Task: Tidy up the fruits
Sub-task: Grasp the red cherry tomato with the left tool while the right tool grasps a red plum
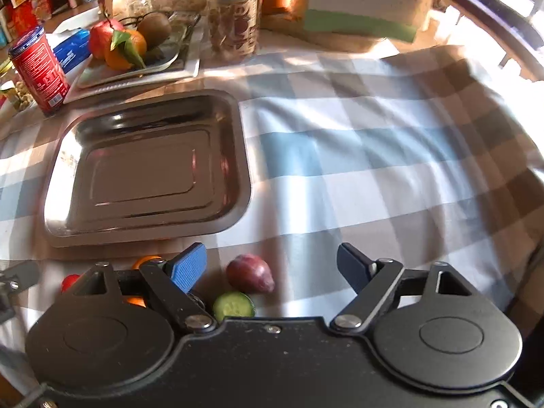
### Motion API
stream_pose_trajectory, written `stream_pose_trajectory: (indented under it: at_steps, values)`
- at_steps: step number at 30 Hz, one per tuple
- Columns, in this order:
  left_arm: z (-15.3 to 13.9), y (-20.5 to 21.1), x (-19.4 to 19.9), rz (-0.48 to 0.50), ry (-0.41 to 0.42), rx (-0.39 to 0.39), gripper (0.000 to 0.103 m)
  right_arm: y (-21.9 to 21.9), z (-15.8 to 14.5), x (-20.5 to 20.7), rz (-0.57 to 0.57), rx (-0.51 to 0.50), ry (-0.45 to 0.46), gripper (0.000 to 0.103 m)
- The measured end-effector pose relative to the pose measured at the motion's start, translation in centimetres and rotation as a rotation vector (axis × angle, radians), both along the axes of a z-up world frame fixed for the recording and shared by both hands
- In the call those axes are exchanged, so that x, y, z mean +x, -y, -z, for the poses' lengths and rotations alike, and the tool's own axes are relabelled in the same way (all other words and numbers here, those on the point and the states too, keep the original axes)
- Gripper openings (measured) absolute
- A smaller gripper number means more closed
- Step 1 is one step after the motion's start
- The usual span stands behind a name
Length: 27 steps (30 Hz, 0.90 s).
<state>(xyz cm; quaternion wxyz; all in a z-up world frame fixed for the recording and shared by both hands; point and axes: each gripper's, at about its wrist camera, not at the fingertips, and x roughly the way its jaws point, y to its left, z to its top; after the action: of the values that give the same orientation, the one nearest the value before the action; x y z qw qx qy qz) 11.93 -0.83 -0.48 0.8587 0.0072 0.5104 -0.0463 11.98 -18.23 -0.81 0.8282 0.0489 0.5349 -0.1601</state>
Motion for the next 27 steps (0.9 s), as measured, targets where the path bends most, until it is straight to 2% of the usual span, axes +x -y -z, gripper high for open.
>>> stream_pose_trajectory:
  at_steps: [2,5,10,14,21,27]
  values:
    - [0.8,0.3,0.4,0.023,-0.015,-0.001,0.065,0.2,0.6,0.5,-0.006,0.02,-0.037,0.067]
    - [2.1,0.4,0.9,0.031,-0.042,0.006,0.065,0.4,1.7,0.8,-0.008,0.036,-0.082,0.065]
    - [3.7,0.2,1.0,0.044,-0.085,-0.014,0.065,0.5,2.7,0.9,-0.028,0.059,-0.088,0.065]
    - [4.0,0.3,1.2,0.05,-0.081,-0.022,0.064,0.9,3.1,1.1,-0.014,0.092,-0.083,0.065]
    - [4.5,0.8,1.4,0.057,-0.097,-0.039,0.062,1.1,4.3,1.4,0.006,0.11,-0.126,0.065]
    - [5.7,0.9,1.9,0.036,-0.128,-0.034,0.062,0.8,5.2,2.0,0.004,0.113,-0.154,0.059]
